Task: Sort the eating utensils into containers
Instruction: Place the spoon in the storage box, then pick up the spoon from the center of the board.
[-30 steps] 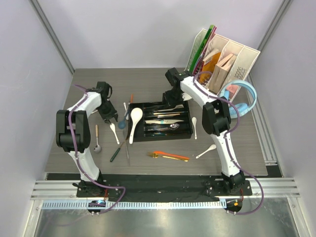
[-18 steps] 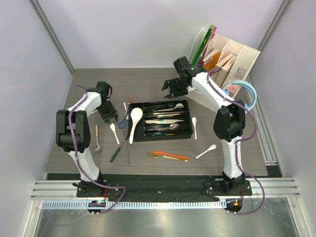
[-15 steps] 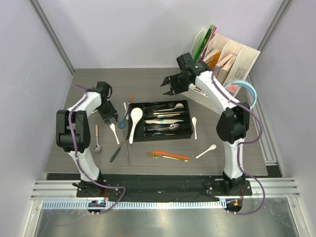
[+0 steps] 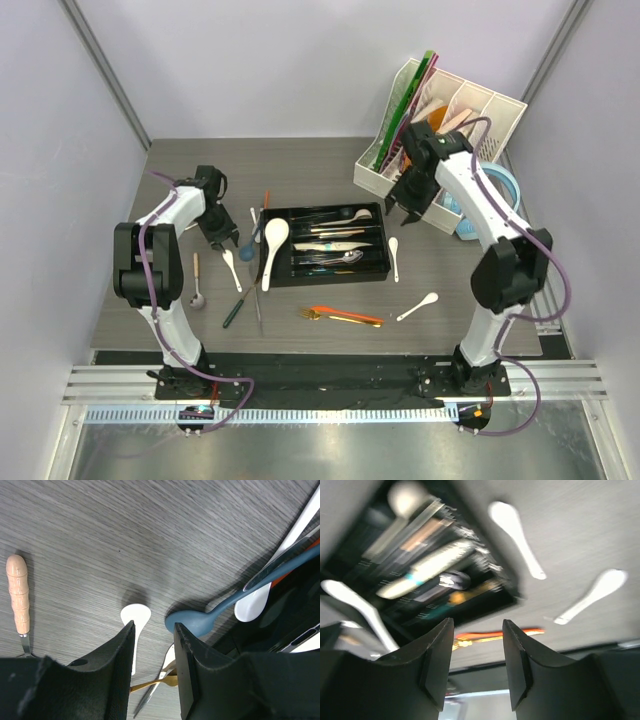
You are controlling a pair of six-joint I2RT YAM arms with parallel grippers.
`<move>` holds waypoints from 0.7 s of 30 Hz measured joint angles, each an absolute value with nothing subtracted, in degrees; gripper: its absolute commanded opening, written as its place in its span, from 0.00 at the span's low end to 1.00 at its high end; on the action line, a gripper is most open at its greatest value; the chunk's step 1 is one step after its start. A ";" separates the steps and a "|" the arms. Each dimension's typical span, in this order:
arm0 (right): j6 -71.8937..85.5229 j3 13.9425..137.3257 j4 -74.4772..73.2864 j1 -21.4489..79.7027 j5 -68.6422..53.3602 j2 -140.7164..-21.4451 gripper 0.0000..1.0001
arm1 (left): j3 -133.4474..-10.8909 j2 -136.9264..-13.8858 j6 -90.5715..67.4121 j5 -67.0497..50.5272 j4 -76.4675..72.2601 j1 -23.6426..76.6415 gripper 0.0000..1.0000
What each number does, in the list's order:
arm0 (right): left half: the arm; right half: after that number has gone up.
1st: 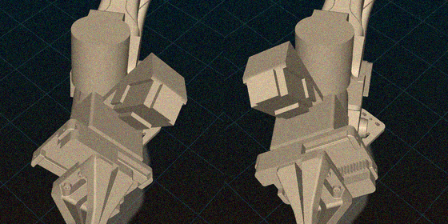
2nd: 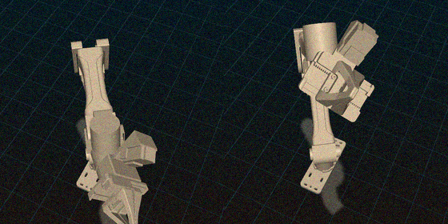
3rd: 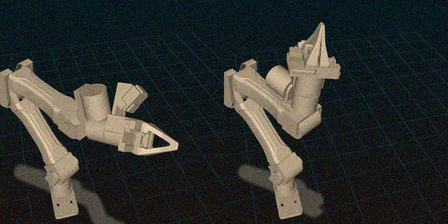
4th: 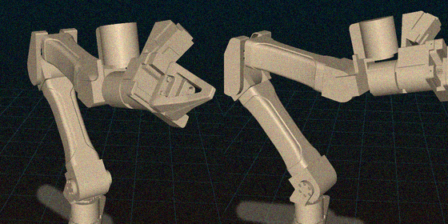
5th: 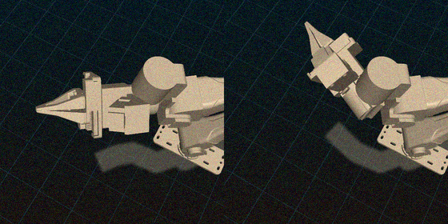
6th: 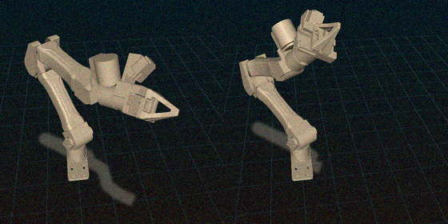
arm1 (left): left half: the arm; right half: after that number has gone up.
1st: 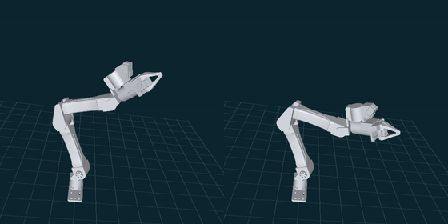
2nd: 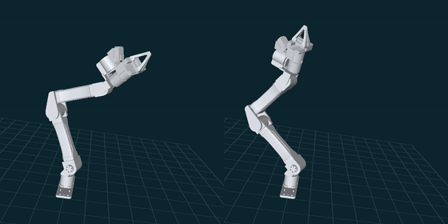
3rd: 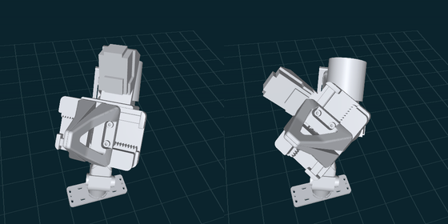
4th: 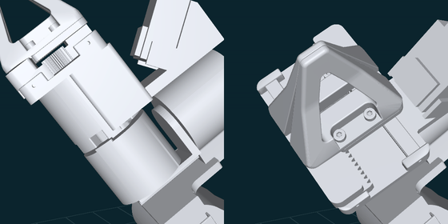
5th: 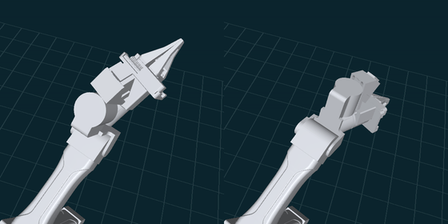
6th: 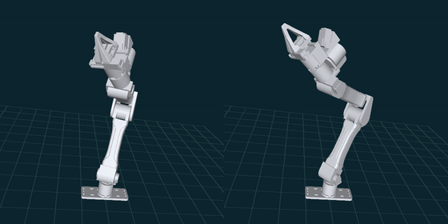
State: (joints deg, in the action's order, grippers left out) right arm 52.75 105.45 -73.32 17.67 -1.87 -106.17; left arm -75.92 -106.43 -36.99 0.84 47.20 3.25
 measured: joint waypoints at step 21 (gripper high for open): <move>33.36 81.69 -65.76 14.57 6.11 -109.16 0.43 | -78.83 -106.43 -35.94 3.07 51.18 3.25 0.38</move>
State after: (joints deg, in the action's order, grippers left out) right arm 33.36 81.69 -65.76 14.57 6.11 -109.16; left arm -78.83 -106.43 -35.94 3.07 51.18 3.25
